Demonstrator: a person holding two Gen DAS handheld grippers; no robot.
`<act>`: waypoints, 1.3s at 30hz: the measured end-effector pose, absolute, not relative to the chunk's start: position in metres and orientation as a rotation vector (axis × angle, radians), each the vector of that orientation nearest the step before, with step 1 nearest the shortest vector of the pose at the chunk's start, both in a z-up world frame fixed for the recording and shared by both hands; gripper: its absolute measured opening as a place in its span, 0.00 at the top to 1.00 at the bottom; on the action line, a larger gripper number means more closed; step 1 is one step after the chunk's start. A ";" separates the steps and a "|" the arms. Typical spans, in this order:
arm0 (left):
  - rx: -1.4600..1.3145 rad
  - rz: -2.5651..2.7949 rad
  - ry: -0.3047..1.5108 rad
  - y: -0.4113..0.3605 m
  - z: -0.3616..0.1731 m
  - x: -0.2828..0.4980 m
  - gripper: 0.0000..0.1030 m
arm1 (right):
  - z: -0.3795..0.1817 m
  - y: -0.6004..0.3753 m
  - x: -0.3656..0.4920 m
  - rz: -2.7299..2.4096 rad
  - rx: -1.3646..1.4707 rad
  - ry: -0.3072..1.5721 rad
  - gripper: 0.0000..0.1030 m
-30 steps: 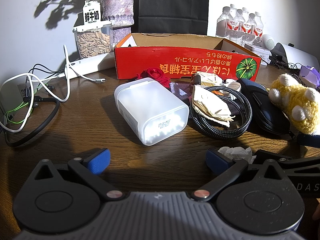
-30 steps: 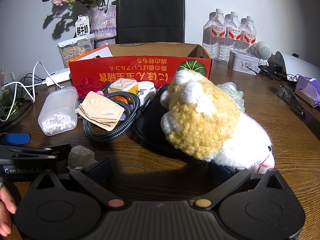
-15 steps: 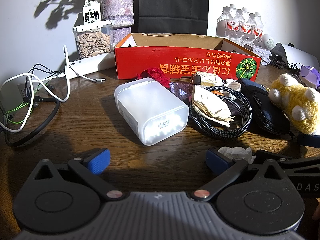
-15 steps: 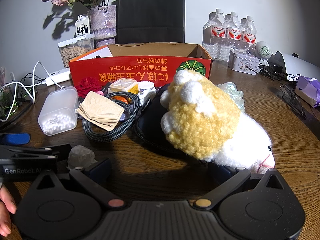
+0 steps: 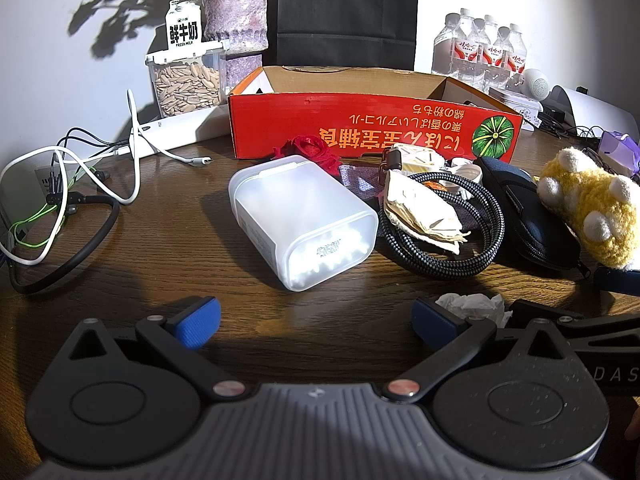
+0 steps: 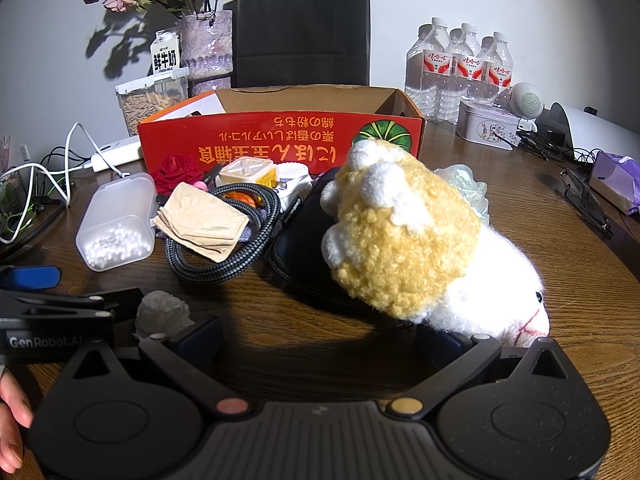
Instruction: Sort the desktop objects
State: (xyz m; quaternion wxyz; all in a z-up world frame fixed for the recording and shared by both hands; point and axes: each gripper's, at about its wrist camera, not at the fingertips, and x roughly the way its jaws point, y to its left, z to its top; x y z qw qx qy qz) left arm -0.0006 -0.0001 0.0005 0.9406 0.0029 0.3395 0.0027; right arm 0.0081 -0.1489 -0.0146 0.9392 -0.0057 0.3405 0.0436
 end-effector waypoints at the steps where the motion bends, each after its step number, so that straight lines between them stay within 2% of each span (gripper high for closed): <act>1: 0.006 0.006 0.693 0.000 0.000 -0.001 0.00 | -0.015 -0.149 0.008 0.089 -0.012 0.695 0.00; 24: 0.008 0.009 0.693 -0.002 0.001 -0.002 0.00 | -0.016 -0.146 0.010 0.085 -0.017 0.697 0.00; 26: 0.011 0.006 0.689 0.002 0.002 -0.005 0.00 | -0.012 -0.148 0.006 0.064 -0.007 0.716 0.05; 32: -0.015 -0.059 0.644 0.003 0.011 -0.037 0.00 | 0.016 -0.163 -0.030 0.226 0.073 0.636 0.07; 39: 0.017 -0.079 0.609 -0.002 0.022 -0.034 0.00 | 0.051 -0.193 -0.054 0.217 0.064 0.427 0.07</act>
